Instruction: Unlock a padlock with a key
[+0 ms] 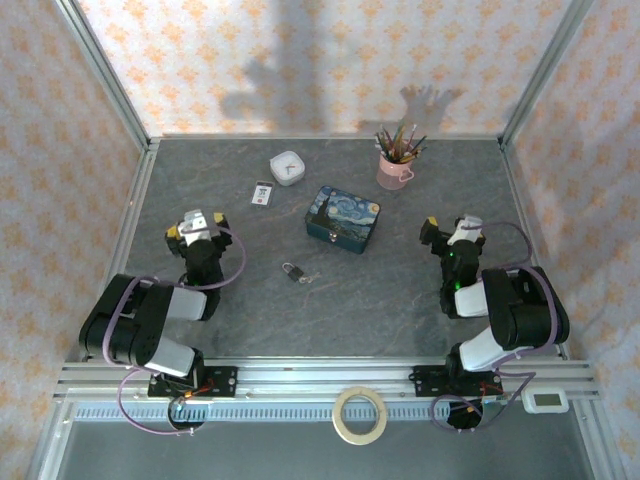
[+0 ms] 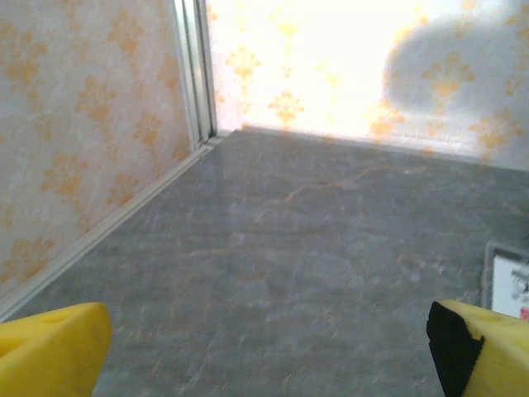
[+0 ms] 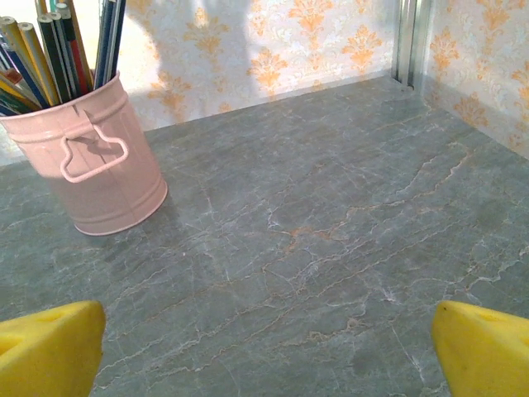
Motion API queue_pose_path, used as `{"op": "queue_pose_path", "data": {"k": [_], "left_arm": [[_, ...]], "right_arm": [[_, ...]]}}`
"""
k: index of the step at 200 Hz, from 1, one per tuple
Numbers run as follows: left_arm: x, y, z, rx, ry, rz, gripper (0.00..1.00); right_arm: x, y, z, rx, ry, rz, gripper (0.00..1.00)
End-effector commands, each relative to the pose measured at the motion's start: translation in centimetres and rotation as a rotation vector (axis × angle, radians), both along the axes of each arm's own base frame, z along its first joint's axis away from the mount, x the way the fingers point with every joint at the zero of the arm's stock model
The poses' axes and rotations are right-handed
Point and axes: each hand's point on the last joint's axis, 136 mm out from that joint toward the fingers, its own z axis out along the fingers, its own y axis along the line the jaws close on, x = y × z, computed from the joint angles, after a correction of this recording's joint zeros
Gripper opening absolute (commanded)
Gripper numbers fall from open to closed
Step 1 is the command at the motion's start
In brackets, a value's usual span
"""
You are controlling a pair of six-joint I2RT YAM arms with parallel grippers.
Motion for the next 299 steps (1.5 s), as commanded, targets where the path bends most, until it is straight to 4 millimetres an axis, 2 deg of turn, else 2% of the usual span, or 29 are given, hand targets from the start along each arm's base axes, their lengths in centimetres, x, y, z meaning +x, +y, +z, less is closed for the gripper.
{"op": "queue_pose_path", "data": {"k": [1,13,21,38,55,72,94,109,126,299], "left_arm": [[-1.1,0.8,2.1,-0.05,-0.146,-0.03,1.0],[-1.2,1.2,1.8,-0.057,-0.174,-0.033,1.0],[-1.1,1.3,2.4,-0.047,-0.212,-0.037,1.0],[-0.1,1.0,1.0,-0.073,-0.109,-0.048,1.0],[0.4,0.8,1.7,-0.042,-0.147,-0.063,0.99],[0.7,0.6,0.9,-0.053,-0.093,-0.069,0.99],[0.6,0.6,1.6,-0.047,-0.13,-0.071,0.99],[0.5,0.6,0.9,-0.043,-0.104,-0.069,0.99],[0.6,0.6,1.6,-0.046,-0.128,-0.071,0.99],[0.5,0.6,1.4,-0.045,-0.125,-0.069,0.99]], "right_arm": [[0.3,-0.5,1.8,-0.004,-0.066,-0.023,1.0],[0.3,-0.4,1.8,-0.002,-0.063,-0.021,1.0],[0.4,-0.4,1.8,-0.002,-0.063,-0.021,1.0],[0.4,-0.5,1.8,-0.006,-0.062,-0.021,1.0],[0.4,-0.5,1.7,-0.004,-0.061,-0.021,1.0],[0.4,-0.4,1.7,-0.007,-0.061,-0.02,1.0],[0.5,-0.4,1.7,-0.007,-0.059,-0.018,1.0],[0.4,-0.4,1.7,-0.006,-0.059,-0.019,1.0],[0.4,-0.4,1.7,-0.005,-0.061,-0.018,1.0],[0.4,-0.4,1.8,-0.007,-0.061,-0.018,1.0]]}}
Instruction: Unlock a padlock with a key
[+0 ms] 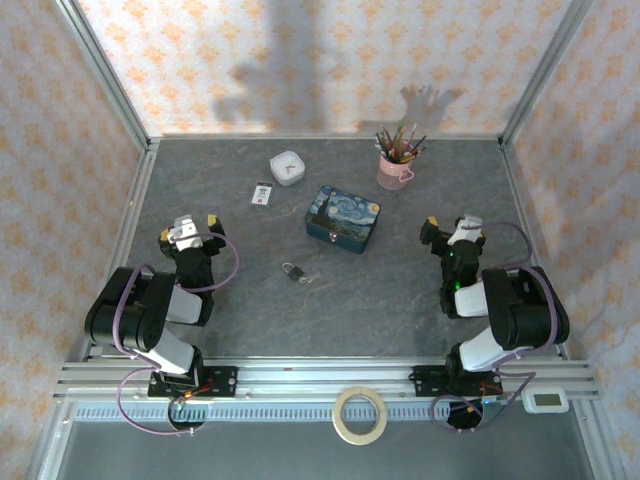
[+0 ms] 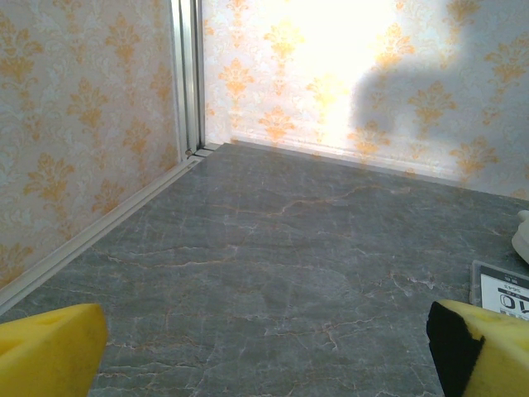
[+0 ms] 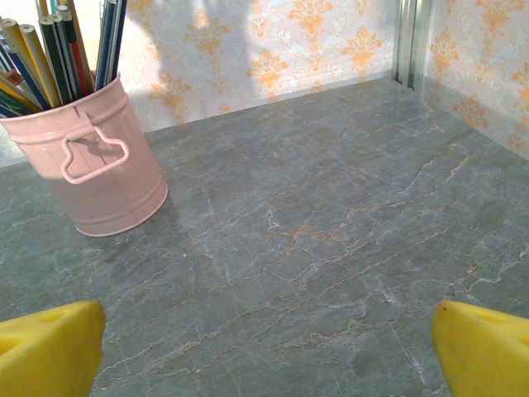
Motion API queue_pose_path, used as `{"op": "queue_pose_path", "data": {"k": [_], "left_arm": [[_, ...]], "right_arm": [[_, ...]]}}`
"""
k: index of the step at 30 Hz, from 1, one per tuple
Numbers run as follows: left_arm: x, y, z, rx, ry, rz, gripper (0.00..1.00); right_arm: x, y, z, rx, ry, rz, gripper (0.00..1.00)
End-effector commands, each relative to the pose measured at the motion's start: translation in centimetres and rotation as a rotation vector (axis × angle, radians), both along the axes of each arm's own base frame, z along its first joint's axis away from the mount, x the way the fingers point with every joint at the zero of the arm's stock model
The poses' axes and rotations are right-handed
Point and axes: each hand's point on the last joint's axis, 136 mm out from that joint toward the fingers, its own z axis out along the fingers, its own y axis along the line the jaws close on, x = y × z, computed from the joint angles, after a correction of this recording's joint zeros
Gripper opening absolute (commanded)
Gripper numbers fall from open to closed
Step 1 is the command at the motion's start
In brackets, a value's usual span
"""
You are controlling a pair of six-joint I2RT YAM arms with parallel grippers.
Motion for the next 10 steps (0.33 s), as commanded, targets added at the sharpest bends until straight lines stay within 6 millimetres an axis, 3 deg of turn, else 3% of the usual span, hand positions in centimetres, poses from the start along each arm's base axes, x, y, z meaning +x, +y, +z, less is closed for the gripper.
{"op": "queue_pose_path", "data": {"k": [1,10], "left_arm": [[0.35,-0.22,0.97,-0.002,-0.039,-0.016,0.99],[0.56,-0.35,1.09,0.0,-0.04,-0.025,0.99]], "right_arm": [[0.39,-0.38,1.77,-0.007,-0.061,-0.018,1.0],[0.47,-0.07,1.67,-0.013,-0.055,-0.003,1.0]]}}
